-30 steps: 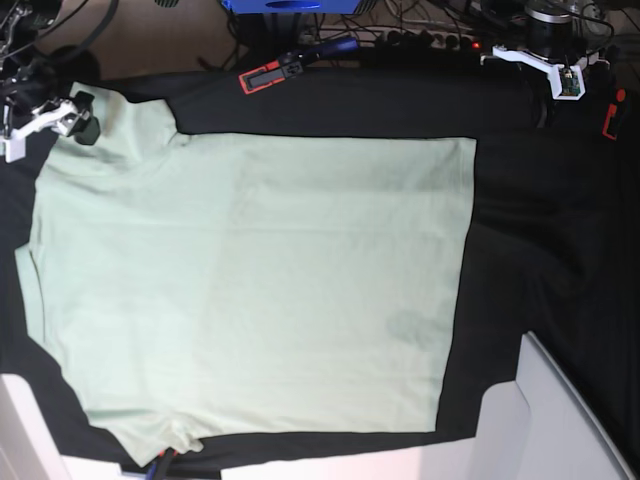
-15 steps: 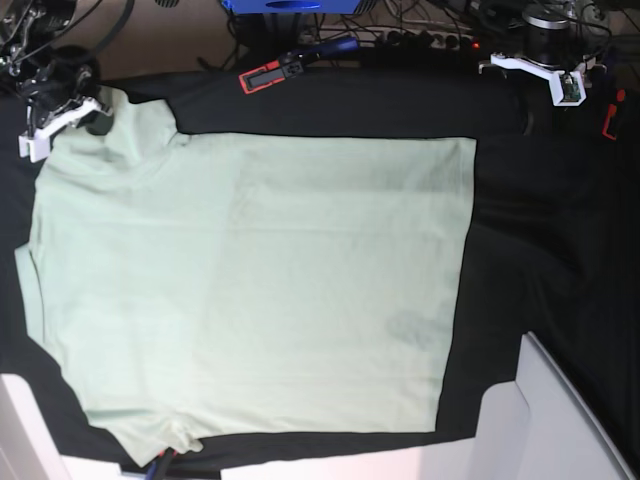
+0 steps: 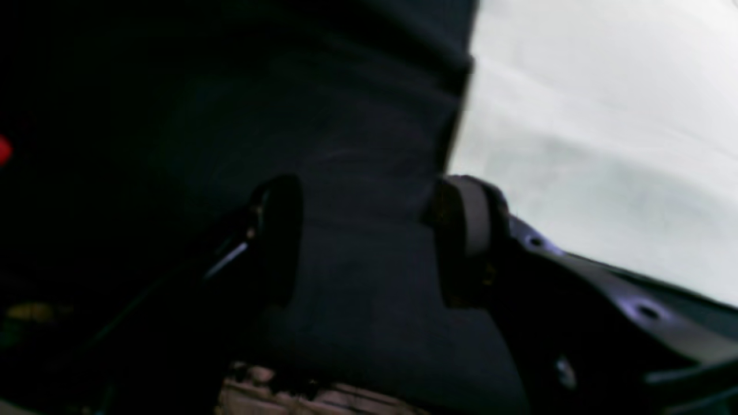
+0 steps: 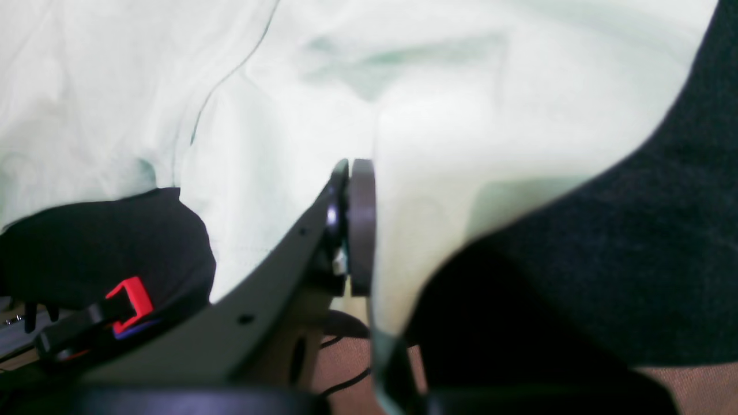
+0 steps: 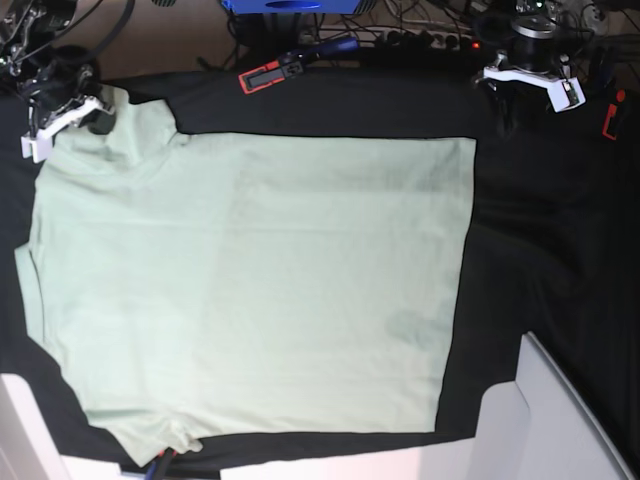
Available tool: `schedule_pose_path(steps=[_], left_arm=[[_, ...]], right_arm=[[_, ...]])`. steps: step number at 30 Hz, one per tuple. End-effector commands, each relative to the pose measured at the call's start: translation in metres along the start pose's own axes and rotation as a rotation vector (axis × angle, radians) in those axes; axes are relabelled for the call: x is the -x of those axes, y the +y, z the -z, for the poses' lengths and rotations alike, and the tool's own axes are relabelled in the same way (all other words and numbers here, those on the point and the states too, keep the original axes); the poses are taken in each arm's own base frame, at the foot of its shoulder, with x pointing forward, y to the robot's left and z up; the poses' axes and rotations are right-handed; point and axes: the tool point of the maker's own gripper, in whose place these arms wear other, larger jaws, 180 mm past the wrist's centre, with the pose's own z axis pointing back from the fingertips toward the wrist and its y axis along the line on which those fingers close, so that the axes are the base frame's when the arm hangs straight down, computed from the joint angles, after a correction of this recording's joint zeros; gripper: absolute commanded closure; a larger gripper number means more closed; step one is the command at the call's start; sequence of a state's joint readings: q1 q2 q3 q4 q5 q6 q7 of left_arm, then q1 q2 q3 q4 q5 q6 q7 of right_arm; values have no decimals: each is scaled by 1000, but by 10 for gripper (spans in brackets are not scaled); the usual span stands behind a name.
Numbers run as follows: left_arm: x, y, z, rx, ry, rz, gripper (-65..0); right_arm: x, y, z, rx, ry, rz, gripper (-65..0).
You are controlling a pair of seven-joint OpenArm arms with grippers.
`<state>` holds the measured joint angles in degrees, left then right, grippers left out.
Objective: Fold the T-shirt properly
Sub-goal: 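Lower both grippers and pinch the shirt edge at each corner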
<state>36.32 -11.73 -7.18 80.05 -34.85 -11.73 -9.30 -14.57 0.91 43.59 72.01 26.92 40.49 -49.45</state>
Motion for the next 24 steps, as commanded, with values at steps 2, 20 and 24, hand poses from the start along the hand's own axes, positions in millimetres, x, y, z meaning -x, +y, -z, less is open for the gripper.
schedule_pose_path(steps=[2,20,24], left_arm=[[-5,1,4,11,-6,-28,-359],[19,-11,43,18,51,-97,-358],[27,-27,51,56,72,-99,-354]], right_arm=[[22,-6,-1,34,100,-14,-1],[20,-8,-2,38,96,-17,0],[20,-8,-2,38,96,-17,0]])
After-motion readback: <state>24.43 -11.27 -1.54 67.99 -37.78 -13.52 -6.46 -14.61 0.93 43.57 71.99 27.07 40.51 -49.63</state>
